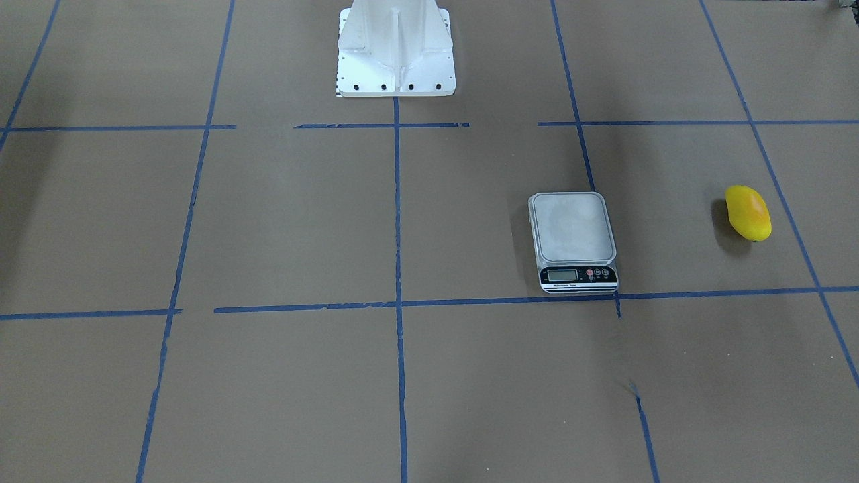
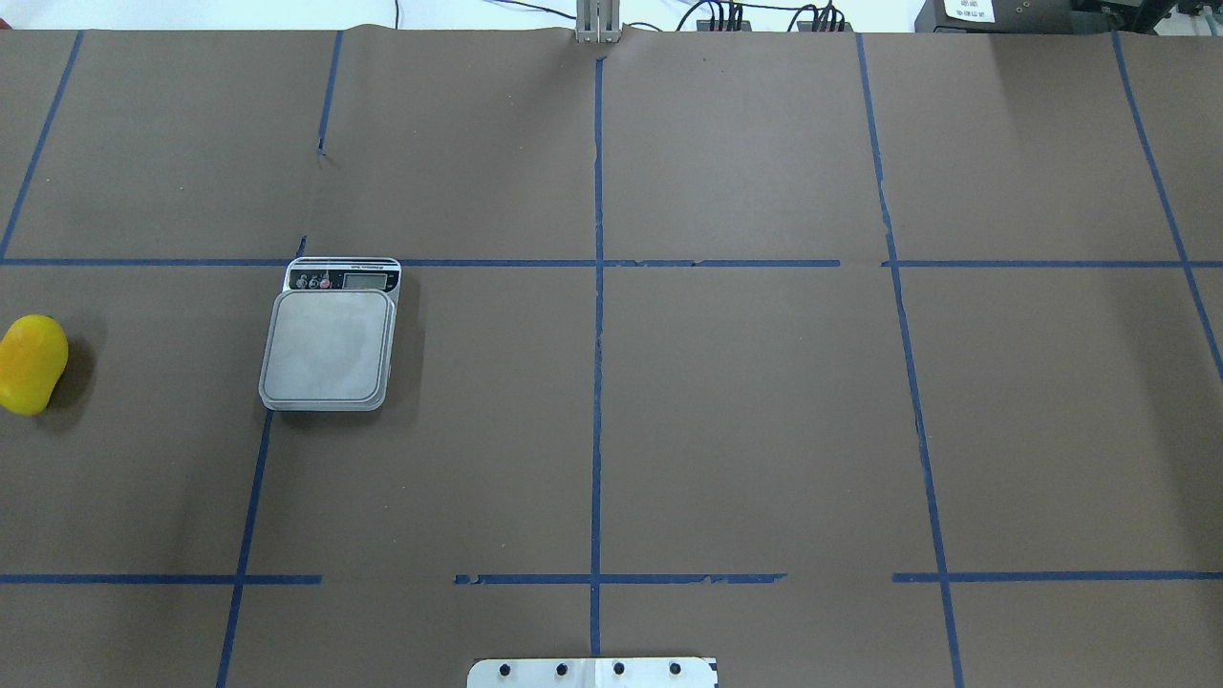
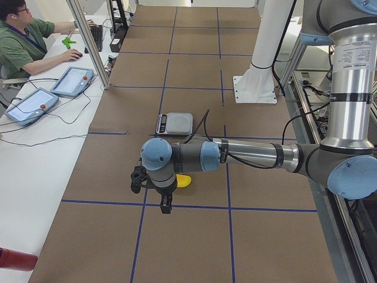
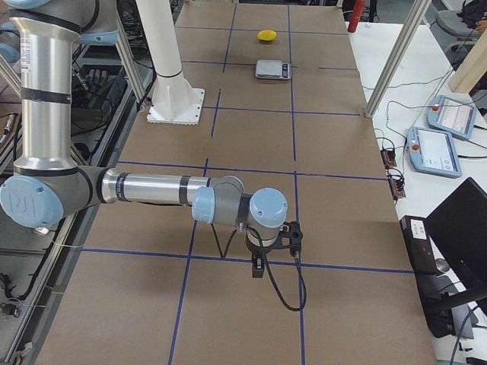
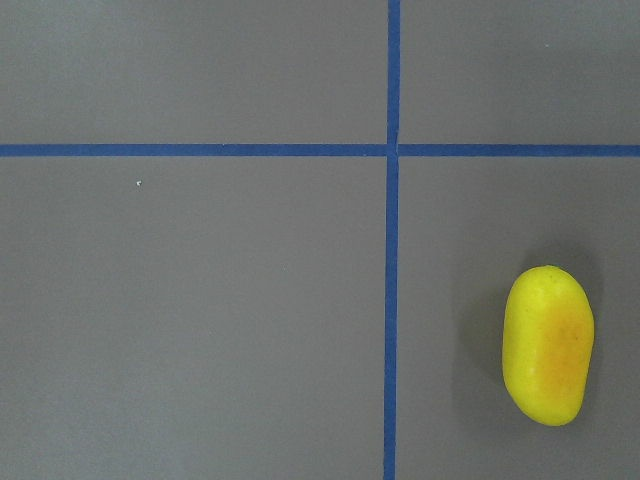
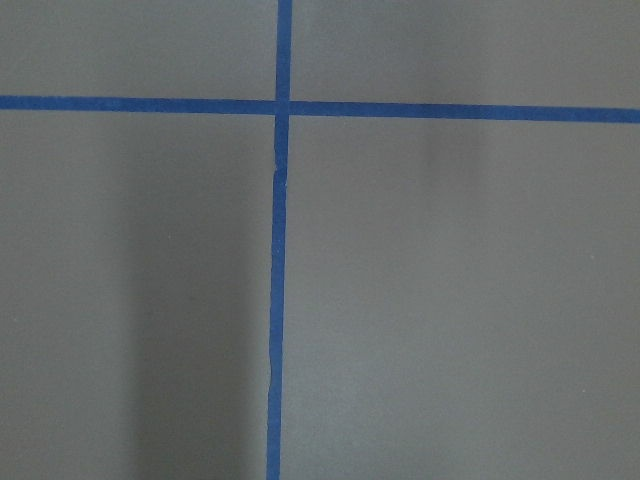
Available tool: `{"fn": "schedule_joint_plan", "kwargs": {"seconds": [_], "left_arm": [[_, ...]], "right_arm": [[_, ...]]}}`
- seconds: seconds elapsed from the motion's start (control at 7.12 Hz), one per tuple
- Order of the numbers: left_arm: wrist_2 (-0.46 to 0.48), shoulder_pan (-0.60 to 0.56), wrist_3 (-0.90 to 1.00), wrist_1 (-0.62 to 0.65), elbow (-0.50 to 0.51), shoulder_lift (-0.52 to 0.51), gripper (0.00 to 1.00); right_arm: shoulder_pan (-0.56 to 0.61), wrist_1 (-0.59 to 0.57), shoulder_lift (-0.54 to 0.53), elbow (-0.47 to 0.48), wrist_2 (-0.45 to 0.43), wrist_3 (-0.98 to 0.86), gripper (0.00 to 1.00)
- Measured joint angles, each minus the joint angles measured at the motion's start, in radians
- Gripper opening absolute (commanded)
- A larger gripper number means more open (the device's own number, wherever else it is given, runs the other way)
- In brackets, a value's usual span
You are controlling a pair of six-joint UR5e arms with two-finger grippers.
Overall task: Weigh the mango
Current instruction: 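Move the left gripper down toward the yellow mango beside the scale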
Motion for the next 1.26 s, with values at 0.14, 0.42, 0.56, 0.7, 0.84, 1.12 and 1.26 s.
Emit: {"fn": "schedule_joint_plan", "kwargs": {"seconds": [0.14,0.42,0.56,0.7,0.84,1.12,1.26], "left_arm": [[0.0,0.0,-0.001,-0.012,0.0,-0.001,1.0],[-0.002,0.003,-0.013,-0.062,-0.002,-0.005,1.0],[-0.001,0.013,-0.043,-0.11,0.002,-0.005,1.0],[0.001,0.044,-0.127,-0.221,0.012,0.008,1.0],[0.01,0.092,-0.249,-0.365,0.017,0.039,1.0],[0.05,0.243,-0.505,-0.651,0.024,0.11,1.0],[0.084,0.335,-0.593,-0.729,0.026,0.122,1.0]], "right_arm": [[0.0,0.0,0.0,0.0,0.0,0.0,1.0],[0.0,0.0,0.0,0.0,0.0,0.0,1.0],[0.0,-0.001,0.0,0.0,0.0,0.0,1.0],[0.0,0.0,0.0,0.0,0.0,0.0,1.0],[0.0,0.0,0.0,0.0,0.0,0.0,1.0],[0.0,0.0,0.0,0.0,0.0,0.0,1.0],[0.0,-0.001,0.0,0.0,0.0,0.0,1.0]]}}
